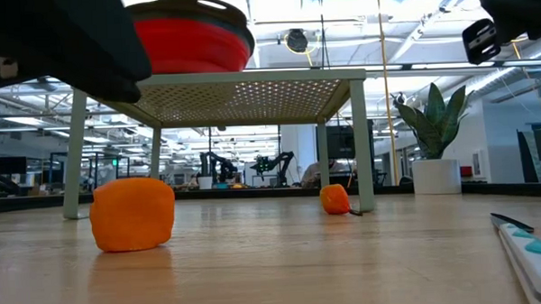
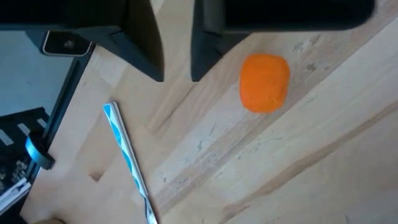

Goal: Pick & Place Fruit
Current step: Put the orange into the red strainer bowl on the shelf

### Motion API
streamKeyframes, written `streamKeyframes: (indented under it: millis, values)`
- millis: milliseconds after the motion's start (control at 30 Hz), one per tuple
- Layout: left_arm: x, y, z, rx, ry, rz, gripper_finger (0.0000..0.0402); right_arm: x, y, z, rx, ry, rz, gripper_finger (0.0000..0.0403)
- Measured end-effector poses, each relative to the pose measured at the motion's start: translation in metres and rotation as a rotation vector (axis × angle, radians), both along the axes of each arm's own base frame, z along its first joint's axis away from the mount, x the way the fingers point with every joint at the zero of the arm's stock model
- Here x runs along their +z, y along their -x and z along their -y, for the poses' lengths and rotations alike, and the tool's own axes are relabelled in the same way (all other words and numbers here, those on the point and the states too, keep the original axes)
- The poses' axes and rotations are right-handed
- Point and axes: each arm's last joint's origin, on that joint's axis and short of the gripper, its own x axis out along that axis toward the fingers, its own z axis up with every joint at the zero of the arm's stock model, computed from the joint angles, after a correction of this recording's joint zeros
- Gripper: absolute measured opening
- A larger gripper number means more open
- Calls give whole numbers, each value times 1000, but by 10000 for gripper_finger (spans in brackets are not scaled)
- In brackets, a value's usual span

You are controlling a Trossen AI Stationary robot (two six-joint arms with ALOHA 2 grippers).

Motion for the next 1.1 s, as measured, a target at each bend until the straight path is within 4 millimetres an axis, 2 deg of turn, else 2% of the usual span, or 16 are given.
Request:
streamKeyframes:
  millis: [333, 567, 800, 1100]
  values:
    - [-2, -6, -8, 13, -13, -19, 235, 0, 0, -1, 25, -8, -3, 4]
    - [-4, -10, -13, -94, -43, -79, 307, 0, 0, -1, 25, -5, -1, 4]
    - [-6, -7, -18, -131, -110, -131, 332, 0, 0, -1, 25, -1, 0, 4]
    - [-9, -3, -23, -118, -179, -171, 304, 0, 0, -1, 25, -1, 0, 4]
